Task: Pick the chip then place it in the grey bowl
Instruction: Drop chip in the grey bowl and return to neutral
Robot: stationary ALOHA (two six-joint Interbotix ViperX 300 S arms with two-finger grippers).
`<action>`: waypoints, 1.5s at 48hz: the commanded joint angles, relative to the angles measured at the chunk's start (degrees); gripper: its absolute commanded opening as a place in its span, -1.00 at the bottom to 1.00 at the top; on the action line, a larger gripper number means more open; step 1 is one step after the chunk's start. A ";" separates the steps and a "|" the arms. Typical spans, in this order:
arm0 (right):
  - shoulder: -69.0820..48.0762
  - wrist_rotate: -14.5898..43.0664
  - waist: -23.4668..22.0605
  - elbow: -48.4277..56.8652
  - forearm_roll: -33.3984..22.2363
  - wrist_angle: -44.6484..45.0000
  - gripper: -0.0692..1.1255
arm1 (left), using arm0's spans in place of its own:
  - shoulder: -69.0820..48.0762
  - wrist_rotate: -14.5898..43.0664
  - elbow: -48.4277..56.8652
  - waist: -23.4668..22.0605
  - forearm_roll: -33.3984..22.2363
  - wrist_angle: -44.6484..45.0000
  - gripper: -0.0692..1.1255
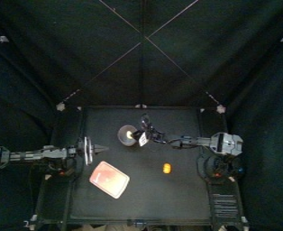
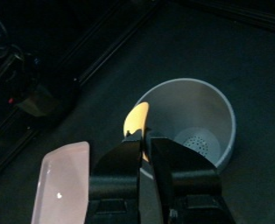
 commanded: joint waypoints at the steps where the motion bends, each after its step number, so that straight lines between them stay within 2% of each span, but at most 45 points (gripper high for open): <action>1: 1.23 0.09 -0.70 -2.72 0.26 -0.88 -0.06 | 0.09 0.09 -0.62 0.18 0.09 -0.62 -0.72; 16: 2.72 -0.09 -0.79 -2.64 -0.62 -0.97 0.37 | 0.09 0.18 -0.44 0.53 0.18 -0.62 -0.72; 24: 0.53 -0.88 -0.44 -0.79 -0.97 -1.93 0.38 | 0.09 0.18 -0.44 0.70 0.09 -0.79 -0.72; 28: -1.93 -0.88 -0.35 1.58 -2.99 -3.08 0.38 | 0.09 0.18 -0.44 0.70 0.09 -0.97 -0.72; 36: -9.32 -0.62 1.23 10.20 -8.17 -8.96 0.37 | 0.09 0.18 -0.26 0.70 0.00 -1.41 -0.72; 42: -15.21 -0.62 2.46 17.58 -10.02 -14.77 0.36 | 0.09 0.18 -0.26 0.70 0.09 -1.93 -0.72; 49: -22.41 -0.97 3.43 26.89 -11.16 -22.06 0.22 | 0.09 0.18 -0.70 1.05 0.09 -3.78 -0.72; 56: -29.27 -0.97 4.39 33.93 -14.24 -27.16 -0.13 | 0.09 0.09 -0.79 1.32 0.09 -4.48 -0.72; 61: -32.43 -0.79 6.15 36.65 -16.52 -28.48 -0.31 | 0.09 0.09 -1.05 1.58 0.00 -4.57 -0.72; 72: -35.60 -0.88 9.05 38.67 -19.60 -28.39 -0.33 | 0.09 -0.35 -1.85 2.99 -2.46 -4.57 -0.72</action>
